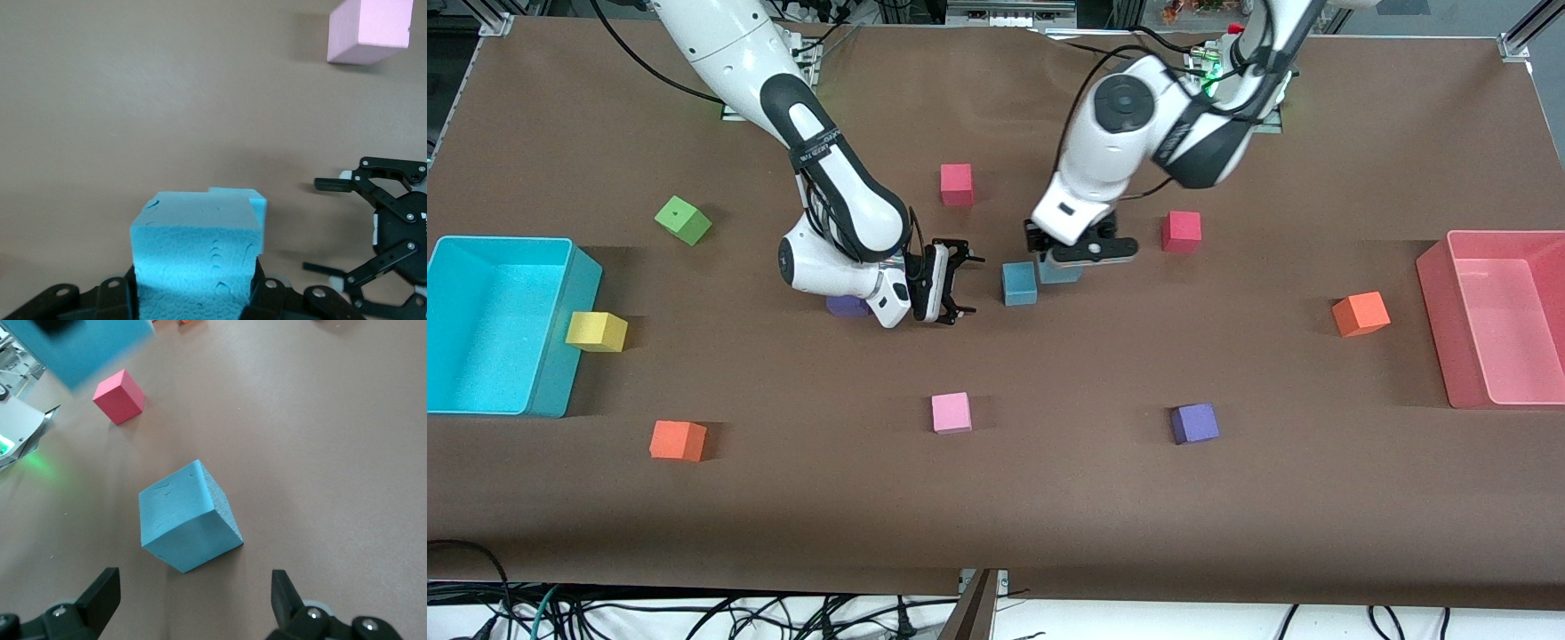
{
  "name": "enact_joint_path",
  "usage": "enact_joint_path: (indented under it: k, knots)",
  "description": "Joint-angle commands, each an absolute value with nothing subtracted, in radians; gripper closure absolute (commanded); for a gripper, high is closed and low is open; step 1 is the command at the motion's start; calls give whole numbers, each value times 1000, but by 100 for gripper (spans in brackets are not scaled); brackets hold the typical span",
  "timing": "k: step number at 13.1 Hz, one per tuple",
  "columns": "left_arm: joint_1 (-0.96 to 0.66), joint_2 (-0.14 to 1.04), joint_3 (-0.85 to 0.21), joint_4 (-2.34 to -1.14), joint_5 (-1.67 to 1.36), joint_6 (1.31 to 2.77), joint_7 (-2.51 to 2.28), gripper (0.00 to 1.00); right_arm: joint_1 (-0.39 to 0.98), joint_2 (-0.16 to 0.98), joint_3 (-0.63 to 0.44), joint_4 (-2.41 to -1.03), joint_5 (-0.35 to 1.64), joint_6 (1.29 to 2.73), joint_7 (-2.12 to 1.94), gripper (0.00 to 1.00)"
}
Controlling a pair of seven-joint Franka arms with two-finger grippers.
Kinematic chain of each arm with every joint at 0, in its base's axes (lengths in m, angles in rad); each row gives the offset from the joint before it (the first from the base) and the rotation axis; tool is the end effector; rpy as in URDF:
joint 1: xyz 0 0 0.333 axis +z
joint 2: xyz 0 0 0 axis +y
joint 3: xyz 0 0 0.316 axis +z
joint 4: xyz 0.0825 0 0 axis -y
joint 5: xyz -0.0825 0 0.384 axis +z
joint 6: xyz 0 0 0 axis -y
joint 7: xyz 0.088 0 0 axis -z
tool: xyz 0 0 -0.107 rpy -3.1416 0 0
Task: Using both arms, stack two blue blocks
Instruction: 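Carry the second light blue cube with the left gripper over the placed cube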
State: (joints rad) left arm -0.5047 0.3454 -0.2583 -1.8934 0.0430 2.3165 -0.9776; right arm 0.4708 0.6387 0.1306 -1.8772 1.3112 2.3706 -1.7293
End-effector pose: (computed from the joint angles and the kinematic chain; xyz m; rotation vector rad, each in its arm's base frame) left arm 0.4648 -0.4301 0.3361 3.0226 0.3114 0.0264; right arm 0.5115 0.3609 0.1649 -1.8720 -1.3179 -0.4280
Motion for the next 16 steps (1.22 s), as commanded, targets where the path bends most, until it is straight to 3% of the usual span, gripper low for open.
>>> enact_joint_path:
  k: [1, 6, 16]
  knots:
    - [-552, 451, -236, -1784, 87, 2292, -1058, 100, 443, 641, 146, -1885, 1333, 2349, -1779, 0]
    - [-601, 505, -176, -1755, 89, 2301, -1069, 100, 443, 644, 146, -1885, 1333, 2349, -1781, 0]
    - [-644, 571, -172, -1700, 87, 2303, -1151, 100, 439, 655, 146, -1881, 1331, 2349, -1781, 0]
